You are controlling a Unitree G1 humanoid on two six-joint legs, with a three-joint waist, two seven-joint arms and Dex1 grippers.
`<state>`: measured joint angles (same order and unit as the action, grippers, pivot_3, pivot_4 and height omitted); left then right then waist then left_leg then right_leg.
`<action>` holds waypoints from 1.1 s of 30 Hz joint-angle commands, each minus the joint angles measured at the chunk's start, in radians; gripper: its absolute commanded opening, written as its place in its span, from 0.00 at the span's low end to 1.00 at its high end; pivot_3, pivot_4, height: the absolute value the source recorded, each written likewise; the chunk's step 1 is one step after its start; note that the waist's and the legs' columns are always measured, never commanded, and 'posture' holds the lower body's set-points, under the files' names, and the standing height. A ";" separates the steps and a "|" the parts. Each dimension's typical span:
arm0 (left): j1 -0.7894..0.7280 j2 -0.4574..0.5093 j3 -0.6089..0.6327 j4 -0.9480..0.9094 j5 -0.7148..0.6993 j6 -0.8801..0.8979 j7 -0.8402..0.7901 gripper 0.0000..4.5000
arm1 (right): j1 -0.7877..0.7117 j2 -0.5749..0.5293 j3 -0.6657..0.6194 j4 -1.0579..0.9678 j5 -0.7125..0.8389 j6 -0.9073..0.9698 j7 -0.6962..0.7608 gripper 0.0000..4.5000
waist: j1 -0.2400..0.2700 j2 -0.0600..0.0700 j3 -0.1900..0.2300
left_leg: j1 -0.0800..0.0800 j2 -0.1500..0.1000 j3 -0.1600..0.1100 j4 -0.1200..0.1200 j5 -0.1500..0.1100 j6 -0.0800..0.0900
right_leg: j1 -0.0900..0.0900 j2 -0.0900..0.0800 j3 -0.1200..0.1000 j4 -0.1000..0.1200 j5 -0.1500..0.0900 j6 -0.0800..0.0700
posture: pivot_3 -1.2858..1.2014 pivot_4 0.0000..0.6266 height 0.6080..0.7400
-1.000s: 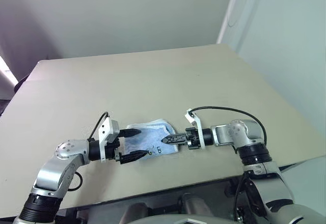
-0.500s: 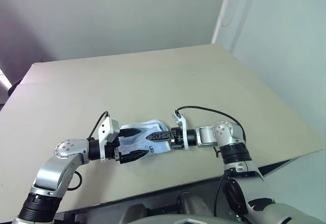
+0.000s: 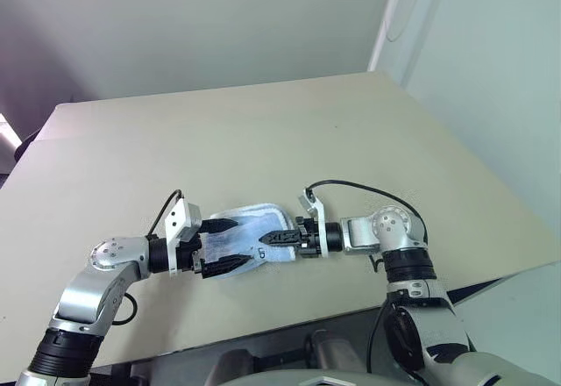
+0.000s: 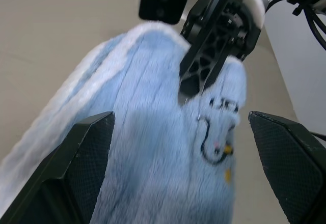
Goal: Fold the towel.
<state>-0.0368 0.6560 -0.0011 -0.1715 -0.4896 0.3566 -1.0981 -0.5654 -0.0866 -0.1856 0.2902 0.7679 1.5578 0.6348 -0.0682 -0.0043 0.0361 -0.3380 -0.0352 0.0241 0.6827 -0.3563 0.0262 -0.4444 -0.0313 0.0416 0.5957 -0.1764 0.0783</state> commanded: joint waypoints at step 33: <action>-0.145 0.043 0.128 0.168 0.009 -0.073 -0.008 0.99 | -0.098 -0.308 -0.306 0.424 -0.147 -0.523 -0.193 0.00 | -0.001 -0.001 -0.001 | 0.000 0.000 0.002 -0.001 0.000 0.001 | 0.003 0.001 0.002 -0.001 0.000 0.001 | 0.52 0.00 1.00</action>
<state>-0.1709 0.6889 0.0959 0.0177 -0.4701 0.2935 -1.1084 -0.6585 -0.3910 -0.5052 0.6931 0.6390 1.0419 0.4557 -0.0690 -0.0058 0.0353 -0.3375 -0.0352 0.0261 0.6822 -0.3562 0.0267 -0.4411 -0.0307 0.0437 0.5947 -0.1763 0.0789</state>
